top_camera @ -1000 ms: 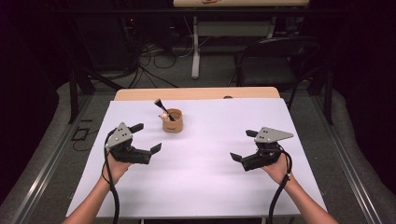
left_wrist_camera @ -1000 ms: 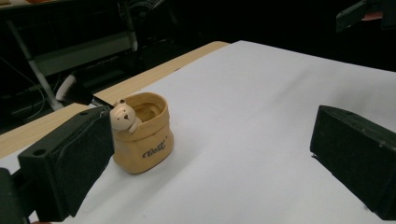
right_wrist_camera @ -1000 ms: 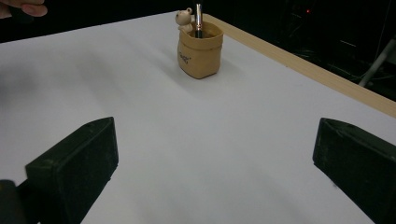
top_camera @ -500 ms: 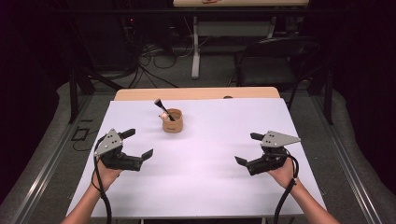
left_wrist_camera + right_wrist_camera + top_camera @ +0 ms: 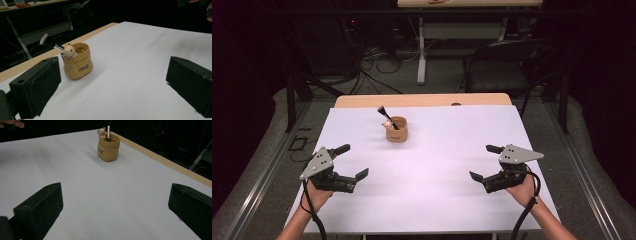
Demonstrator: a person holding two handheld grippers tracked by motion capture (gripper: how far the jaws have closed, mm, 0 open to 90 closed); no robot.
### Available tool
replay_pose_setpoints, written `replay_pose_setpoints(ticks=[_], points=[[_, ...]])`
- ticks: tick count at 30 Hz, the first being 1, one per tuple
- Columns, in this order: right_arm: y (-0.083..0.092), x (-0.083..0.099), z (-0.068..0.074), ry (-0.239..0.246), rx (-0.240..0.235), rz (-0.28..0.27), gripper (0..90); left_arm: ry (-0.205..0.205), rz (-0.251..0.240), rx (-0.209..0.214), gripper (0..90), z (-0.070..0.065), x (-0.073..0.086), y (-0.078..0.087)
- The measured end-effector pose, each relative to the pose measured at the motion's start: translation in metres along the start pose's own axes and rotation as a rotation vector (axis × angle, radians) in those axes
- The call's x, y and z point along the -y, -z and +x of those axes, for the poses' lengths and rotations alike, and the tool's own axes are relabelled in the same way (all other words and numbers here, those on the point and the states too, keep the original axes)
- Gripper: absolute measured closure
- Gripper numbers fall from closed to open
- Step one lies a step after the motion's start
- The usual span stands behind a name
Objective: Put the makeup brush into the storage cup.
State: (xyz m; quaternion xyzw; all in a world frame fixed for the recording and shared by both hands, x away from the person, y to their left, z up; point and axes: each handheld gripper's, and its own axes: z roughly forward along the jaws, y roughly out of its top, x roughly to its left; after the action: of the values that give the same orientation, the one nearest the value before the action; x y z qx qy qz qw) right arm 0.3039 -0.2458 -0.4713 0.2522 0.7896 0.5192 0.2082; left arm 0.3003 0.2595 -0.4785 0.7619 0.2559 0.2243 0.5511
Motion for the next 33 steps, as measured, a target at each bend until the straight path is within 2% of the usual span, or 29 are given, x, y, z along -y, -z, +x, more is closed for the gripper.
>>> replay_pose_setpoints(ticks=[4, 9, 12, 15, 20, 21, 26, 27, 28, 33], points=[[0.004, 0.003, 0.001, -0.001, 0.001, -0.007, 0.0, -0.008, 0.003, -0.002, 0.0, -0.003, 0.006, 0.005], [0.009, 0.008, 0.005, -0.005, 0.002, -0.014, 0.0, 0.016, -0.007, 0.003, 0.0, -0.006, 0.012, 0.011], [0.011, 0.011, 0.007, -0.006, 0.0, -0.009, 0.0, 0.009, -0.017, 0.006, 0.0, -0.008, 0.014, 0.013], [0.014, 0.019, 0.012, -0.012, -0.002, -0.003, 0.0, 0.022, -0.023, 0.022, 0.0, -0.011, 0.02, 0.015], [0.016, 0.028, 0.019, -0.011, 0.005, 0.004, 0.0, 0.027, -0.018, 0.0, 0.0, -0.013, 0.026, 0.018], [0.016, 0.03, 0.02, -0.012, 0.011, -0.002, 0.0, 0.03, -0.02, 0.009, 0.0, -0.013, 0.027, 0.018], [0.017, 0.033, 0.02, -0.015, 0.028, -0.009, 0.0, 0.038, -0.008, 0.003, 0.0, -0.013, 0.033, 0.018], [0.017, 0.034, 0.02, -0.016, 0.032, -0.005, 0.0, 0.04, -0.002, -0.015, 0.0, -0.015, 0.034, 0.018], [0.017, 0.035, 0.019, -0.015, 0.038, -0.006, 0.0, 0.043, 0.001, -0.006, 0.0, -0.014, 0.036, 0.018], [0.016, 0.037, 0.018, -0.014, 0.04, -0.006, 0.0, 0.053, 0.009, -0.012, 0.0, -0.014, 0.04, 0.018]])
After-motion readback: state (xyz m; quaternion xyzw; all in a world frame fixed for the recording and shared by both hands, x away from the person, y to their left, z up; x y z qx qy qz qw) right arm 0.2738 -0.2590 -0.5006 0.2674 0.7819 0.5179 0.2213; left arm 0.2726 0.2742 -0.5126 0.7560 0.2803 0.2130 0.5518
